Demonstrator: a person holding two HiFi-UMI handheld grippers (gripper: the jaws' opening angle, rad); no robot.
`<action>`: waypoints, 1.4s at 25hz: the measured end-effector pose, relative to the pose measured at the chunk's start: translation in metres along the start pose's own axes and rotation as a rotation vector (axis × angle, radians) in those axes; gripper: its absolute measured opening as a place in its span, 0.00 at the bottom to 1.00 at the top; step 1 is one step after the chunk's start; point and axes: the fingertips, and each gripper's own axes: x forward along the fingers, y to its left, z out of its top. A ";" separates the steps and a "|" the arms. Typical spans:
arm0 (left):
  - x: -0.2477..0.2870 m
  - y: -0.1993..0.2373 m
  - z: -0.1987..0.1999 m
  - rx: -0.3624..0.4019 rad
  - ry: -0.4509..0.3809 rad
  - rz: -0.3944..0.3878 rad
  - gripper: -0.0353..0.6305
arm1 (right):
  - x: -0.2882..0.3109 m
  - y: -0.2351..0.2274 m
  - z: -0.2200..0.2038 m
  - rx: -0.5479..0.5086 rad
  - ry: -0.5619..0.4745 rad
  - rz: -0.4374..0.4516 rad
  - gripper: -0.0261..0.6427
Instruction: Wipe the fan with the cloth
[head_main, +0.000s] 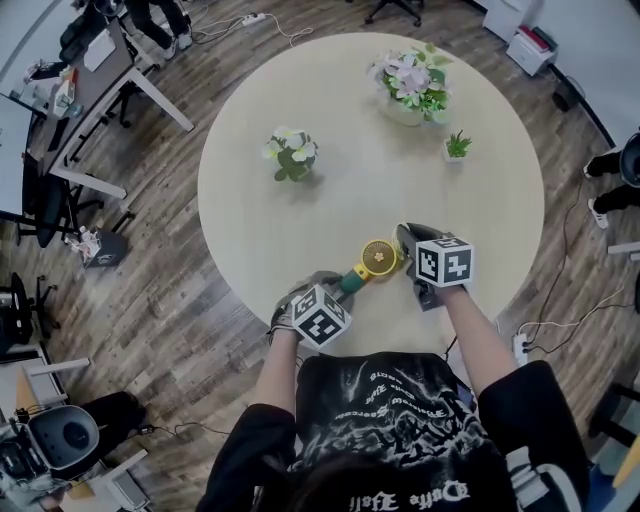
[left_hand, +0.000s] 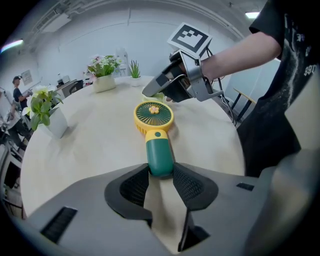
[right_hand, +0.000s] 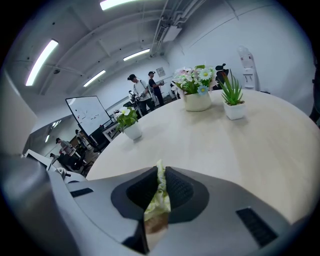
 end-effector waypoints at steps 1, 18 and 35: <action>0.000 0.000 0.000 -0.006 -0.003 -0.005 0.31 | 0.002 0.001 0.001 -0.009 0.009 0.004 0.12; -0.002 0.001 0.000 0.051 0.047 -0.014 0.31 | 0.035 0.058 0.025 -0.181 0.236 0.236 0.11; -0.002 0.002 0.001 0.073 0.068 0.020 0.31 | 0.053 0.059 0.005 -0.116 0.511 0.217 0.11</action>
